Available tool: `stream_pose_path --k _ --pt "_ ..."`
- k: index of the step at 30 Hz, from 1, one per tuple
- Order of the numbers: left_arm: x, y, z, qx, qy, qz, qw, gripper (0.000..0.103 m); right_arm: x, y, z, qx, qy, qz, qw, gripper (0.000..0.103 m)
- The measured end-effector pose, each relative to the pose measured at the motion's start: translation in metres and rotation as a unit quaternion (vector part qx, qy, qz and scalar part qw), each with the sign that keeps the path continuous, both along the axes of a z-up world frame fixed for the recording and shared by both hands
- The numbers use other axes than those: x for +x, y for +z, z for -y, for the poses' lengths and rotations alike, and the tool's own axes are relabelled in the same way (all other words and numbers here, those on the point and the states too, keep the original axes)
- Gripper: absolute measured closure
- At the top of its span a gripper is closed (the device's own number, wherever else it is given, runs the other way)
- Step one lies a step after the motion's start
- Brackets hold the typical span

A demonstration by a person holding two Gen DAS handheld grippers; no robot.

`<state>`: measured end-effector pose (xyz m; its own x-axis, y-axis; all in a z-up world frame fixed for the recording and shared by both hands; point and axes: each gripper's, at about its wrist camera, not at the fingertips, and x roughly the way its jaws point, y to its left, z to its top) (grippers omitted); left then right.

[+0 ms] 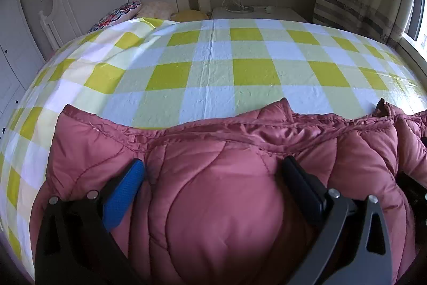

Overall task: Fold large clothes
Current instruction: 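Lay the lifted hem over the jacket body and press it flat with both tools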

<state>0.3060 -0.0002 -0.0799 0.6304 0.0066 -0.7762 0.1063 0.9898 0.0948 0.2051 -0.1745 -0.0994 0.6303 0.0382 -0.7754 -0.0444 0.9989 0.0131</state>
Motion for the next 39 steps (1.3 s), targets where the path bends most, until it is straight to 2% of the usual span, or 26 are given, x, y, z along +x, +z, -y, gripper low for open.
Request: stream_pose_path --k 6,8,12,14,16,18,21,23,25,27,28,31,32,34,35,37,39 --pt "-0.004 0.001 -0.001 0.001 0.0 -0.001 1.0 0.002 -0.001 0.004 -0.006 -0.009 0.0 -0.005 1.0 0.005" --pt "-0.004 0.002 0.001 0.003 0.001 -0.001 1.0 0.002 -0.006 0.016 -0.006 -0.026 -0.004 -0.013 1.0 0.005" --pt "-0.003 0.002 0.0 0.002 0.003 -0.001 1.0 0.002 -0.034 0.053 0.02 -0.048 -0.044 0.053 0.996 0.005" --pt "-0.003 0.001 0.001 0.004 0.003 -0.001 1.0 0.002 -0.035 0.049 0.047 -0.04 -0.072 0.04 0.996 0.005" --pt "-0.003 0.001 0.0 0.005 0.003 -0.001 1.0 0.002 -0.022 0.013 0.074 -0.025 -0.082 -0.028 0.996 0.004" --pt "-0.004 0.001 0.0 0.004 0.003 -0.001 1.0 0.002 -0.024 0.009 0.09 0.034 -0.079 -0.023 0.996 0.005" --pt "-0.003 0.001 0.0 0.004 0.004 -0.001 1.0 0.002 -0.034 0.032 0.104 0.023 -0.115 0.006 0.993 0.005" --pt "-0.004 0.001 0.001 0.005 0.004 -0.001 1.0 0.002 -0.051 0.041 0.128 0.033 -0.168 0.03 0.985 0.005" --pt "-0.003 0.001 0.0 0.004 0.004 -0.001 1.0 0.002 -0.059 0.03 0.146 0.072 -0.192 0.023 0.978 0.005" --pt "-0.004 0.001 0.001 0.004 0.003 -0.001 1.0 0.002 -0.06 0.006 0.157 0.095 -0.191 -0.009 0.977 0.005" --pt "-0.003 0.001 0.001 0.004 0.002 0.0 1.0 0.002 -0.061 0.007 0.159 0.101 -0.193 -0.007 0.976 0.005" --pt "-0.003 0.0 0.001 0.003 0.003 -0.001 1.0 0.002 -0.071 0.033 0.156 0.065 -0.23 0.011 0.971 0.005" --pt "-0.003 0.0 0.001 0.004 0.002 0.0 1.0 0.002 -0.076 0.044 0.149 0.058 -0.228 0.026 0.972 0.005" --pt "-0.003 0.0 0.0 0.004 0.002 -0.001 1.0 0.002 -0.088 0.072 0.117 0.047 -0.182 0.077 0.979 0.005" --pt "-0.003 0.0 0.001 0.004 0.002 -0.001 1.0 0.002 -0.089 0.078 0.1 0.036 -0.163 0.087 0.982 0.005" --pt "-0.003 0.0 0.0 0.004 0.002 0.0 1.0 0.002 -0.083 0.083 0.061 0.018 -0.105 0.085 0.991 0.005" --pt "-0.004 0.001 0.0 0.004 0.002 0.001 1.0 0.002 -0.071 0.073 0.018 0.008 -0.032 0.068 0.997 0.005"
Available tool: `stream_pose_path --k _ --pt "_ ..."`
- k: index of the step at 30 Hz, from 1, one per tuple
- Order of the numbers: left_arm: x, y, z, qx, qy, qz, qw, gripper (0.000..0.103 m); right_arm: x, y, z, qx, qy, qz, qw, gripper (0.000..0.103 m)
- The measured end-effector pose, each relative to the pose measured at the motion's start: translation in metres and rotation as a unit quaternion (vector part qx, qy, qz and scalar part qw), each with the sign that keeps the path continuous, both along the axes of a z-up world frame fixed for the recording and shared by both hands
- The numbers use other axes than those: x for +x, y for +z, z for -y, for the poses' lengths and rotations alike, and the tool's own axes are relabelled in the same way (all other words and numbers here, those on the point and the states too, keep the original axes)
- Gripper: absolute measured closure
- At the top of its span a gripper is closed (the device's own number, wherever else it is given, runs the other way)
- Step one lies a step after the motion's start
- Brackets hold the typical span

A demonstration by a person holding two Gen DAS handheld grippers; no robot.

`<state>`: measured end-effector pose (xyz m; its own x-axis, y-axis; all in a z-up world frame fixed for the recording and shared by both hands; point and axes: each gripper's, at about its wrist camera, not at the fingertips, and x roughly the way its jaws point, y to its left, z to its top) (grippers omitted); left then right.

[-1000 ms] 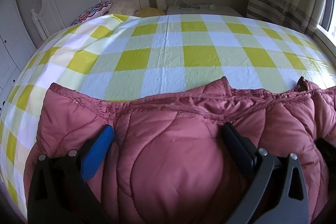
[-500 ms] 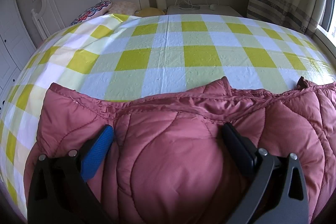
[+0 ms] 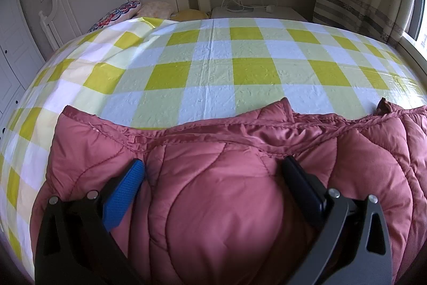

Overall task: Fold large clothes
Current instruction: 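Lay the lifted hem over the jacket body and press it flat with both tools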

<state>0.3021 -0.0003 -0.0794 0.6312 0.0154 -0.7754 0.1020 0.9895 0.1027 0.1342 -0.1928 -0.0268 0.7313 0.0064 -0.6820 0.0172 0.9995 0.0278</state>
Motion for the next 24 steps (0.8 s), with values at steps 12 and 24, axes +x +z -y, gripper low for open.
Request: stream_pose_path --k 12,24 --pt "-0.02 0.033 0.015 0.083 -0.013 0.048 0.9953 0.002 0.03 -0.062 -0.041 -0.04 0.036 -0.043 0.998 0.004" --pt "0.022 -0.001 -0.091 -0.093 0.047 -0.048 0.9934 0.002 0.024 -0.065 -0.039 -0.033 0.038 -0.037 0.998 0.004"
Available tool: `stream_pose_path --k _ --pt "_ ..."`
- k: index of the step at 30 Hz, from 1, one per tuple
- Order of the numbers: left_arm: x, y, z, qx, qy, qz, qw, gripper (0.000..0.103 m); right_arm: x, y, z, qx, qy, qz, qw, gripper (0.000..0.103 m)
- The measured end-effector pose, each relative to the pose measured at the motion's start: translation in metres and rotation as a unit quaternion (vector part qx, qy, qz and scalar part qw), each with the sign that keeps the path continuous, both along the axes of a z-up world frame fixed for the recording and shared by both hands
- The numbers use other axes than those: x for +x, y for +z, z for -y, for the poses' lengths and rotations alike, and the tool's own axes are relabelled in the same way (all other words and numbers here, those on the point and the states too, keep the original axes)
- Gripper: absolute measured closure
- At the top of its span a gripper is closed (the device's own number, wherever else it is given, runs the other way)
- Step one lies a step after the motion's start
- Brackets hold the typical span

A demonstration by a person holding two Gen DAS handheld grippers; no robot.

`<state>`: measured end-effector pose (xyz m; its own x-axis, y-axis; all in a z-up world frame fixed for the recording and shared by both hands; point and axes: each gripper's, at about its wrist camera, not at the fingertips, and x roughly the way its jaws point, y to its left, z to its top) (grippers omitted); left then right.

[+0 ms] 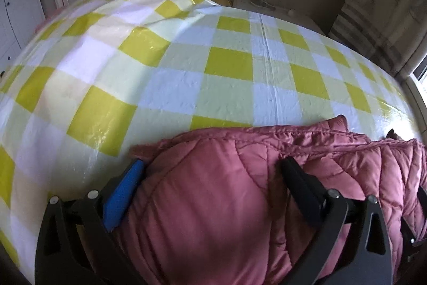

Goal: Fold large clothes

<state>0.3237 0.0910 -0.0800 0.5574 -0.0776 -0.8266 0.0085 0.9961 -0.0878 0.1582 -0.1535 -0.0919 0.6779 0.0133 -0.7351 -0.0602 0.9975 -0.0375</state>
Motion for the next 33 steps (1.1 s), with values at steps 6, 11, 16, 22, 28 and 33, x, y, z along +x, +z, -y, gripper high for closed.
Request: stream_pose_path --k 6,11,16,22,28,33 --pt "-0.011 0.009 -0.018 -0.04 0.031 0.031 0.9982 0.002 0.002 0.001 0.003 0.01 0.003 -0.002 1.0 0.004" --pt "-0.064 0.064 -0.005 -0.038 0.054 0.139 0.988 0.003 -0.011 0.027 0.017 0.073 -0.025 0.007 0.997 0.004" --pt "-0.093 0.074 0.086 0.055 -0.058 0.164 0.9832 0.002 -0.016 0.037 -0.007 -0.033 -0.026 0.033 0.999 0.004" --pt "-0.08 0.011 0.123 0.081 -0.092 0.081 0.9892 0.002 -0.003 0.0 -0.001 -0.001 -0.013 0.001 1.0 0.004" --pt "-0.076 0.008 0.117 0.055 -0.09 0.07 0.9919 0.002 -0.003 -0.001 0.001 0.009 -0.011 0.001 1.0 0.004" --pt "-0.084 0.024 0.09 0.053 -0.064 0.083 0.9931 0.002 -0.016 0.018 0.03 0.028 -0.04 0.013 0.999 0.005"
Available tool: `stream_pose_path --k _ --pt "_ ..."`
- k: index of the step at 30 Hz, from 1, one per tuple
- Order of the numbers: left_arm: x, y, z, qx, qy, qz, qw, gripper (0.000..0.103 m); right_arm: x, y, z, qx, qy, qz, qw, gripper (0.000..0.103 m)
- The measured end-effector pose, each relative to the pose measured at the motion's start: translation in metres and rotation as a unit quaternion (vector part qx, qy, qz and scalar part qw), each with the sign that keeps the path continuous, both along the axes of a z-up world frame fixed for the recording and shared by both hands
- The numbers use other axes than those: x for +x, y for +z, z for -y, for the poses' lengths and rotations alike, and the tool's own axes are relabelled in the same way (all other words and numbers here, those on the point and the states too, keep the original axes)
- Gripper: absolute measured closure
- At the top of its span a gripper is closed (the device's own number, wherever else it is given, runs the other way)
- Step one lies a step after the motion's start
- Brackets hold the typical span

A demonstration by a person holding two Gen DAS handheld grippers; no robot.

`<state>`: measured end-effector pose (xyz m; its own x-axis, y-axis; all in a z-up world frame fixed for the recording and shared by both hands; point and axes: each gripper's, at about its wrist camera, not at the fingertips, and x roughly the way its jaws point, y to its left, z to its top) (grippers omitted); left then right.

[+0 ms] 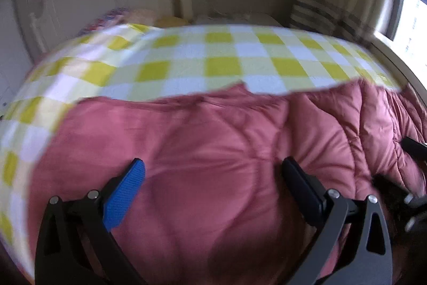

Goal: Fold large clothes

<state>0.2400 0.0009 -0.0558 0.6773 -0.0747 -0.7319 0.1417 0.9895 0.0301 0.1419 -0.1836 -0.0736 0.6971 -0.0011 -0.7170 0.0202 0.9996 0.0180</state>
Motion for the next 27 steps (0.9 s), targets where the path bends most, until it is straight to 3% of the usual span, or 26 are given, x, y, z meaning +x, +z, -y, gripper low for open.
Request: stream_pose_path --k 3,6,7,8,11,14,16,19,22,25,26,27 --pt "-0.007 0.01 -0.042 0.001 0.051 0.021 0.9985 0.002 -0.014 0.006 0.039 -0.01 -0.069 0.009 0.997 0.005" --pt "-0.005 -0.003 -0.084 0.008 0.108 0.013 0.994 0.002 -0.017 -0.009 0.07 0.008 -0.107 -0.005 0.994 0.005" --pt "-0.003 -0.008 -0.091 0.002 0.113 0.005 0.9935 0.002 -0.018 -0.013 0.074 0.023 -0.106 -0.003 0.994 0.004" --pt "0.001 -0.014 -0.098 -0.027 0.109 -0.011 0.9936 0.002 -0.017 -0.014 0.073 0.018 -0.107 -0.006 0.994 0.004" --pt "0.002 -0.012 -0.094 -0.009 0.111 -0.009 0.9938 0.002 -0.013 -0.015 0.062 -0.021 -0.105 -0.011 0.994 0.005" --pt "-0.001 -0.01 -0.091 0.006 0.113 0.0 0.9936 0.002 -0.023 -0.01 0.065 0.002 -0.108 -0.003 0.994 0.005" --pt "-0.017 0.004 -0.09 0.005 0.125 0.028 0.9918 0.002 -0.034 0.003 0.061 0.015 -0.112 0.011 0.994 0.005" --pt "-0.043 0.029 -0.074 -0.019 0.099 0.079 0.9918 0.002 -0.051 0.028 0.033 0.028 -0.058 0.056 0.996 0.005" --pt "-0.065 0.04 -0.035 -0.025 0.034 0.093 0.9947 0.002 -0.057 0.027 -0.011 0.019 0.029 0.049 0.998 0.005" --pt "-0.07 0.013 0.011 -0.003 -0.04 0.058 0.9975 0.002 -0.043 -0.01 -0.041 -0.027 0.052 -0.006 0.998 0.004" --pt "-0.066 -0.007 0.025 0.022 -0.049 0.039 0.9978 0.002 -0.044 -0.021 -0.044 -0.033 0.05 0.008 0.998 0.004" --pt "-0.067 -0.016 0.028 0.034 -0.044 0.053 0.997 0.002 -0.045 -0.025 -0.044 -0.031 0.048 0.018 0.998 0.004"
